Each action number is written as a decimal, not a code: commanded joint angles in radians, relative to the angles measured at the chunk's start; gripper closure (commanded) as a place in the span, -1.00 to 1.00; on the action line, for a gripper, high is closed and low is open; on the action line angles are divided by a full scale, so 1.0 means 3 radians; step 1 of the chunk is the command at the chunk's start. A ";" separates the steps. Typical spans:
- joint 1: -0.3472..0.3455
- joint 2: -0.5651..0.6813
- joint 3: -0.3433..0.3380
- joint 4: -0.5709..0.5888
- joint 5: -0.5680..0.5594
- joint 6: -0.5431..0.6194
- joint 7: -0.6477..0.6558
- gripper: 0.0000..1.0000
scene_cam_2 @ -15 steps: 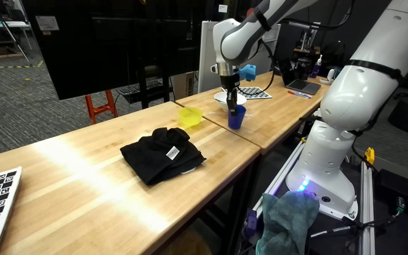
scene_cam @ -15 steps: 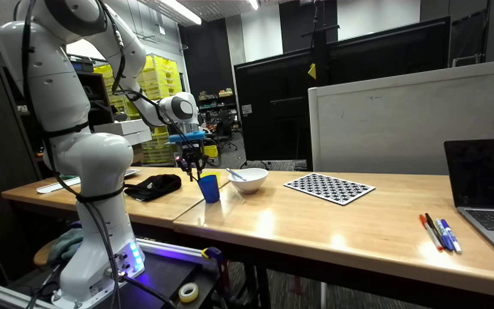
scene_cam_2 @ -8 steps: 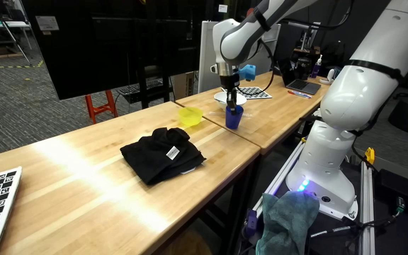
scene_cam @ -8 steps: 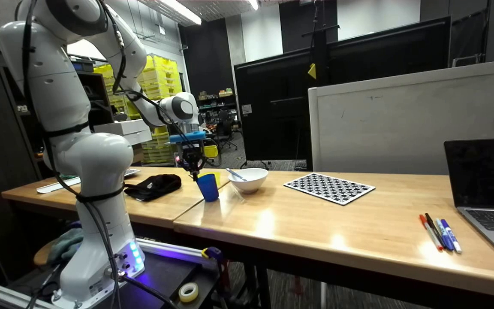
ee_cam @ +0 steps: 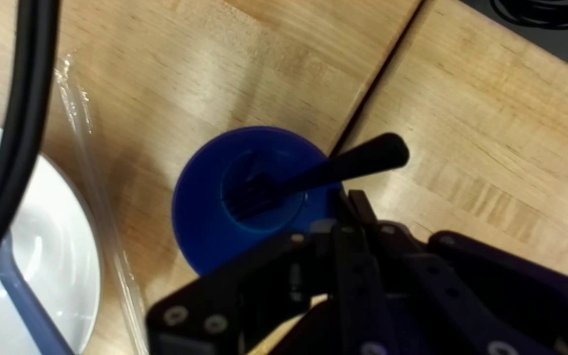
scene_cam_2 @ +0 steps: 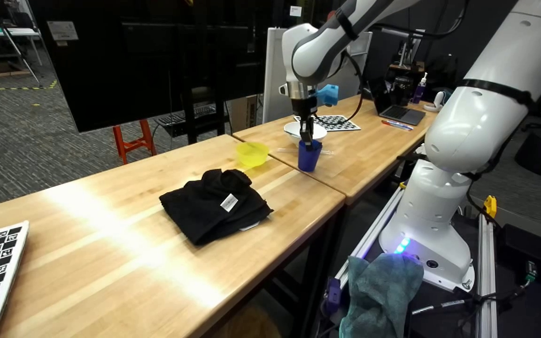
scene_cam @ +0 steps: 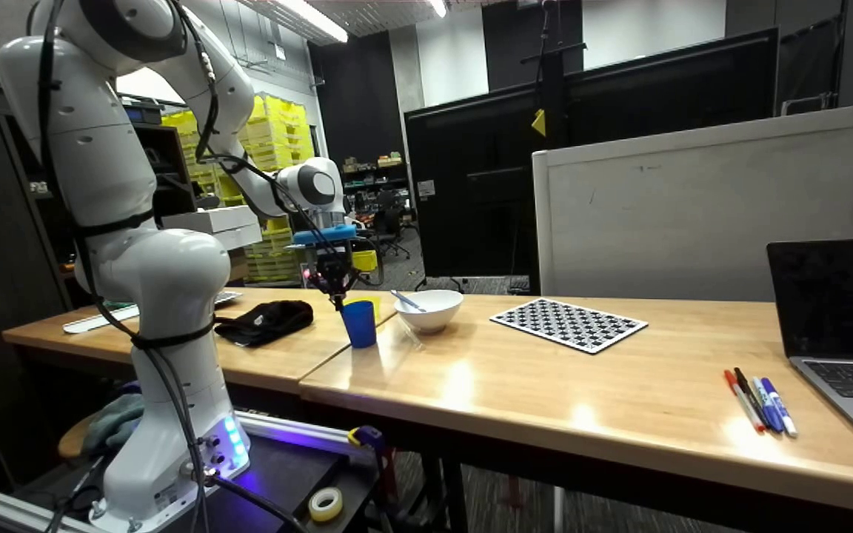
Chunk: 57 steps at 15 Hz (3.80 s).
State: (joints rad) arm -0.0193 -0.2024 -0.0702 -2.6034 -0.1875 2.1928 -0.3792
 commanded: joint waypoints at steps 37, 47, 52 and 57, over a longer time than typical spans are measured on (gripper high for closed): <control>0.0016 -0.0154 0.0043 0.0058 -0.0012 -0.0700 0.0111 -0.35; 0.0031 -0.0134 0.0051 0.0071 -0.0007 -0.0690 0.0100 1.00; 0.0034 -0.0129 0.0063 0.0083 -0.0025 -0.0694 0.0117 0.39; 0.0039 -0.0116 0.0080 0.0105 -0.0035 -0.0702 0.0119 -0.06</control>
State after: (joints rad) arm -0.0139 -0.2246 -0.0550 -2.5751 -0.1875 1.9964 -0.3610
